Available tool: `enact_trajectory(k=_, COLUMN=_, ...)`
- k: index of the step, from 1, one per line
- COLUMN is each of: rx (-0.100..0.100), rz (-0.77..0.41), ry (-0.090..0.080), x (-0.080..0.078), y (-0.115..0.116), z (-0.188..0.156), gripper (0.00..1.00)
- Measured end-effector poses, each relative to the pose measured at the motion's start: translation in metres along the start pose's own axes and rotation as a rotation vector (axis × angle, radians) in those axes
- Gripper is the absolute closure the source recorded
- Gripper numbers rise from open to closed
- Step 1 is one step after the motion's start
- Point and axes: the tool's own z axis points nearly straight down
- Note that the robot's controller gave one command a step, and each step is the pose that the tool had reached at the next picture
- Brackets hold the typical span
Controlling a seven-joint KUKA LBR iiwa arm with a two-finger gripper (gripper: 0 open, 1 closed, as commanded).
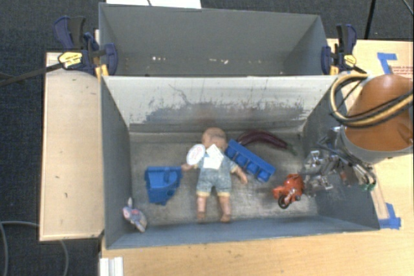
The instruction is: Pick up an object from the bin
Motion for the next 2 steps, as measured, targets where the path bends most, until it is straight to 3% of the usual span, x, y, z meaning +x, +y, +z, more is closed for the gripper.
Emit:
enact_trajectory(k=1, rx=0.002, rz=-0.005, ry=-0.004, x=0.002, y=-0.003, z=-0.061, gripper=1.00)
enact_trajectory(k=2, rx=0.007, rz=-0.007, ry=-0.015, x=0.000, y=-0.003, z=-0.095, gripper=1.00)
